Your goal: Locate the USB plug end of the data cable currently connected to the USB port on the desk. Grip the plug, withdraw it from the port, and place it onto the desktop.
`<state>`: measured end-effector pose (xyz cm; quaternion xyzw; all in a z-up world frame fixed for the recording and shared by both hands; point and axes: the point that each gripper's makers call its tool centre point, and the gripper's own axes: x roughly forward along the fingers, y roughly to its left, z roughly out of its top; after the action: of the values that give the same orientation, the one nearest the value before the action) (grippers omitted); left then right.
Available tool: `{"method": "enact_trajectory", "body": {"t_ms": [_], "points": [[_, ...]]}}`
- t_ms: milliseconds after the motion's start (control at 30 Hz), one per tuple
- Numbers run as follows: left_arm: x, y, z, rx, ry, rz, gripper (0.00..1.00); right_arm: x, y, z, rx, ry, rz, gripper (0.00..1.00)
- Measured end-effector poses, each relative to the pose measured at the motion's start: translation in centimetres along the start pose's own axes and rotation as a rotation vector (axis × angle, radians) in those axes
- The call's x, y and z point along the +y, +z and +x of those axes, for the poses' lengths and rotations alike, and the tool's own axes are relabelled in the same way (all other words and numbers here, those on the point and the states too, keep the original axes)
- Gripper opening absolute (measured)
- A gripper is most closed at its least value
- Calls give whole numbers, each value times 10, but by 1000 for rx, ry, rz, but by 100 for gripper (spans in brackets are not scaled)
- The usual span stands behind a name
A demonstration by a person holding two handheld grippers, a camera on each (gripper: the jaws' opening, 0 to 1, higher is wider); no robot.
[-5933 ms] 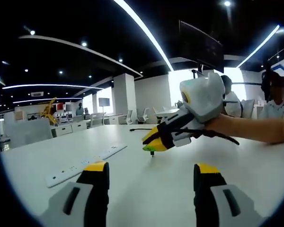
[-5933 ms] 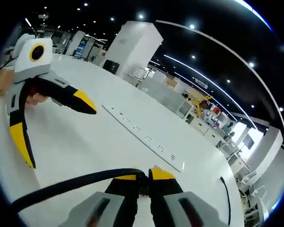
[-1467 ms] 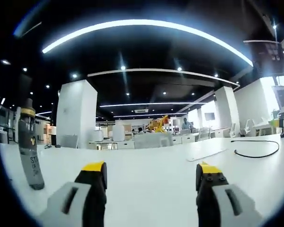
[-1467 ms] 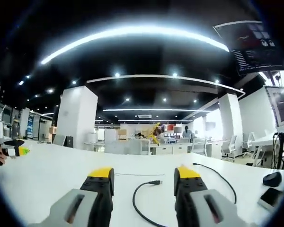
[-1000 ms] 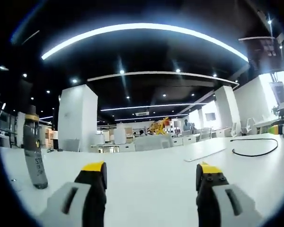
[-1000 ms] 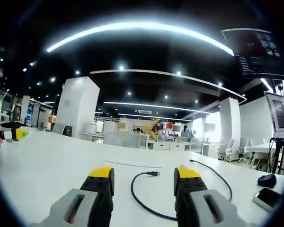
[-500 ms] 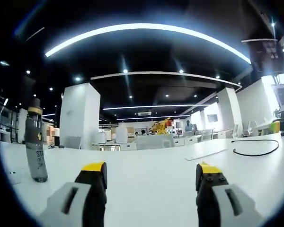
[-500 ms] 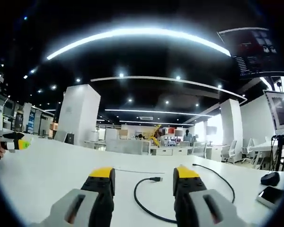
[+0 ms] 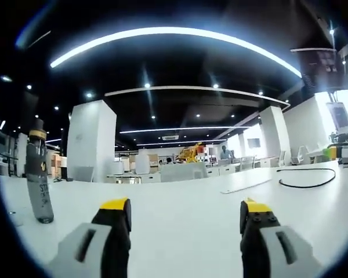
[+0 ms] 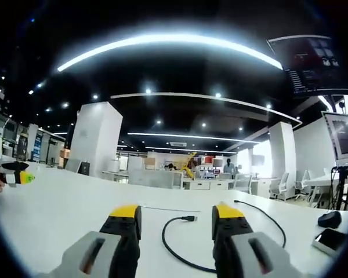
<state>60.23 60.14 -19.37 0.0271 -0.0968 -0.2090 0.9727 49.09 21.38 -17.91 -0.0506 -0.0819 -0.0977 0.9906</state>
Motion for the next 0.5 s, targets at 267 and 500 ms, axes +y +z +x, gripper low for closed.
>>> {"method": "enact_trajectory", "body": {"t_ms": [267,500], "points": [[-5,-3,1,10,-14,5,77,-1,-2,0,5,1,2,50],[-6,-3,0,12,-15,2,77,0,-3,0,10,6,0,49]]}}
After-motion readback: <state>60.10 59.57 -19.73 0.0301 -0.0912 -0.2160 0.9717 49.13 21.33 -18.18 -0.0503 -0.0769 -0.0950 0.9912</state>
